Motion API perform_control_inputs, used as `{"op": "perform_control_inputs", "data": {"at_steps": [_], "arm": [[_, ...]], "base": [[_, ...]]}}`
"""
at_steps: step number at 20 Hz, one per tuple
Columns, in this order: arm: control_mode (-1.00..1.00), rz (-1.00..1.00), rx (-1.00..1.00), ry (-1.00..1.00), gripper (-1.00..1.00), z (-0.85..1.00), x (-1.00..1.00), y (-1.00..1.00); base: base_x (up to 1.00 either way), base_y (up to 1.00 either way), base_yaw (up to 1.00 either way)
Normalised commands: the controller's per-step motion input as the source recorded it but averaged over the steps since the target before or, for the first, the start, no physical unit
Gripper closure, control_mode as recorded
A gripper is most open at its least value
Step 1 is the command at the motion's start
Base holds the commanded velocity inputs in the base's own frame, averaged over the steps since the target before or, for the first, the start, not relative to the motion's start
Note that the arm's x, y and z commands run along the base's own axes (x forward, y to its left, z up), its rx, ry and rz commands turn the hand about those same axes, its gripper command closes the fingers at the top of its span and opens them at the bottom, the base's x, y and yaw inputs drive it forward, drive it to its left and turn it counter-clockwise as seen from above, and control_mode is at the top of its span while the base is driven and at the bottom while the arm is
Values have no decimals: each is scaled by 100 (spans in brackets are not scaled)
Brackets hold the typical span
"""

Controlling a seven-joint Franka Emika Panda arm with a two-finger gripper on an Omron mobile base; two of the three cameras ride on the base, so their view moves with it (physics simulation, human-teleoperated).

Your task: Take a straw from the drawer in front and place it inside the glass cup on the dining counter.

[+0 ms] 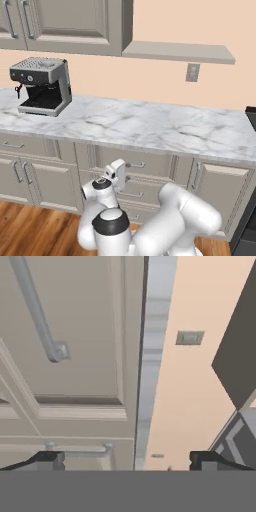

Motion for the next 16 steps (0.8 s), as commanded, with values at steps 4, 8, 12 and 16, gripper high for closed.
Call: {"op": "perform_control_inputs", "data": {"at_steps": [4, 8, 12, 16], "arm": [[-100, 7, 0, 0, -100, -22, 55, 0], [-100, 8, 0, 0, -100, -31, 50, 0], [-100, 9, 0, 2, -100, -37, 51, 0], [-100, 7, 0, 4, -100, -42, 55, 0]], "base": [[0, 0, 0], [0, 0, 0], [0, 0, 0], [0, 0, 0]]}}
